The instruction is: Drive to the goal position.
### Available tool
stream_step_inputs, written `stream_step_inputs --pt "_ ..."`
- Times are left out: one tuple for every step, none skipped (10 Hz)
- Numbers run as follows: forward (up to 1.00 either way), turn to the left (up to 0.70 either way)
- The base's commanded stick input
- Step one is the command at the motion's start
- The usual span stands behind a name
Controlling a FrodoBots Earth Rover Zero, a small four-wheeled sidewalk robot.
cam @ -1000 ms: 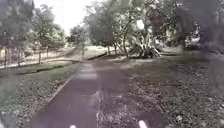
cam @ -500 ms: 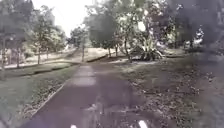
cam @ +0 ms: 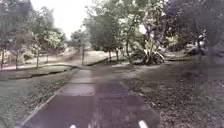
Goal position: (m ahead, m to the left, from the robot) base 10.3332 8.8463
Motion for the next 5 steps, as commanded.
stream_step_inputs --pt "0.85 0.00" --pt "0.85 0.00" --pt "0.85 0.00" --pt "0.85 0.00" --pt "0.85 0.00"
